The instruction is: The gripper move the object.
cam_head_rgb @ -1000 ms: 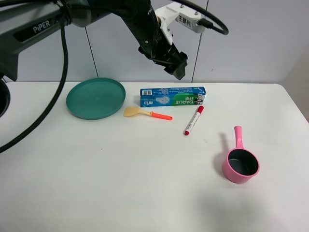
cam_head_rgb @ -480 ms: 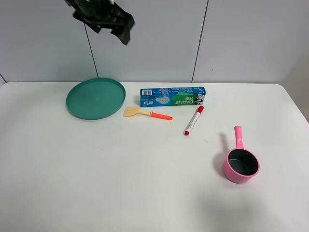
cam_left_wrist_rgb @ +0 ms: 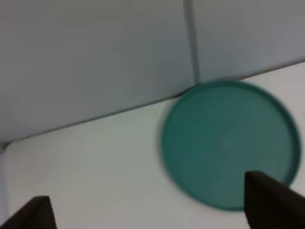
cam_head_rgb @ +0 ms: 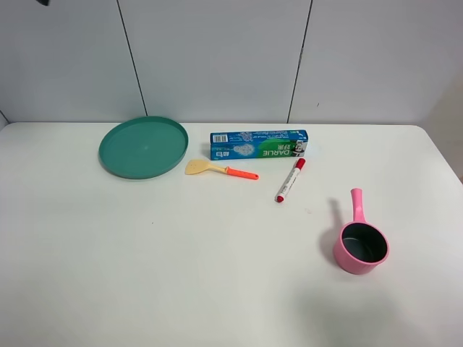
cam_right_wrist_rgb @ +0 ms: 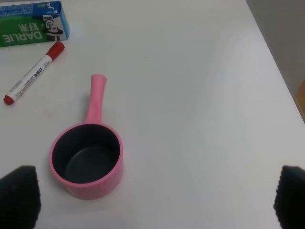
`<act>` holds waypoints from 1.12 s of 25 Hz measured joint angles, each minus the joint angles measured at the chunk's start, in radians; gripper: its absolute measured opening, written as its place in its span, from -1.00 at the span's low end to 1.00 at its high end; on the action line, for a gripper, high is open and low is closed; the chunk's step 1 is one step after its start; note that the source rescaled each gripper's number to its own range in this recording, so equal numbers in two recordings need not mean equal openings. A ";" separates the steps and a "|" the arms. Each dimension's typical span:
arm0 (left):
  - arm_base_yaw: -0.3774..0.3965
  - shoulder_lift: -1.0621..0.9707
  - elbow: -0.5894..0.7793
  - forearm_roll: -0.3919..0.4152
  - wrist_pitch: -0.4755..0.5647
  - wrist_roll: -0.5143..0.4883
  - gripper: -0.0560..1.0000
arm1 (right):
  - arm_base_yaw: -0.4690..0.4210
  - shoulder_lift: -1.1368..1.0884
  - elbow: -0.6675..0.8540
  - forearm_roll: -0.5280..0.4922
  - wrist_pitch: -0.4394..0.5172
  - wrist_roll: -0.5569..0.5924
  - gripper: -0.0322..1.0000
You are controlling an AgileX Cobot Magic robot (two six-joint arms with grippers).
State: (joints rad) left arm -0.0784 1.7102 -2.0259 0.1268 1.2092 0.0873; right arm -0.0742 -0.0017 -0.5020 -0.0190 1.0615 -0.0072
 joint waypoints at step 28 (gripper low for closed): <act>0.185 -1.336 1.280 -0.081 -0.339 -0.008 0.30 | 0.000 0.000 0.000 0.000 0.000 0.000 1.00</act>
State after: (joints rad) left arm 0.1066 0.3740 -0.7461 0.0455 0.8699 0.0797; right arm -0.0742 -0.0017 -0.5020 -0.0190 1.0615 -0.0072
